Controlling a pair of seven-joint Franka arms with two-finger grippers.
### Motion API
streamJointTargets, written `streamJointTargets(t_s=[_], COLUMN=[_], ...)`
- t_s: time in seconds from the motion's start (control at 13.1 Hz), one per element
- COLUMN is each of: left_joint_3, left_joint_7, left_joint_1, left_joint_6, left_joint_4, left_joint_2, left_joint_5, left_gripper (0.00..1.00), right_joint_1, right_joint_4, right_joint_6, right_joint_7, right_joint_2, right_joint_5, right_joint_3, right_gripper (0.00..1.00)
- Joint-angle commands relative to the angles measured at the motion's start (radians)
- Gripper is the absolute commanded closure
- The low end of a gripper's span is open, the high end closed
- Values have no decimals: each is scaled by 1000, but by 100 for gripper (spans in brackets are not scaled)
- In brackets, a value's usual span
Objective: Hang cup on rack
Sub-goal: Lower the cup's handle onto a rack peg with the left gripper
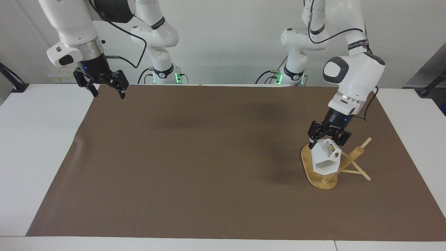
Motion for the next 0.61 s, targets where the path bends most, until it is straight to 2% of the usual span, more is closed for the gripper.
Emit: streamJointTargets(t_s=[0.0,0.53], left_joint_3=[-5,-5], left_joint_7=[-64,-241], left_joint_1=[9,33], left_joint_6=[11,-2], left_joint_4=[17,11], left_joint_2=[14,12], left_joint_5=[27,27], left_gripper=[100,100], right_joint_1=[0,0], right_joint_4=[-27,-26], right_joint_6=[12,15], right_joint_7=[-16,-53], right_joint_2=[-21,-19], right_joint_5=[-18,-14], right_joint_3=[-1,1], right_gripper=[0,0])
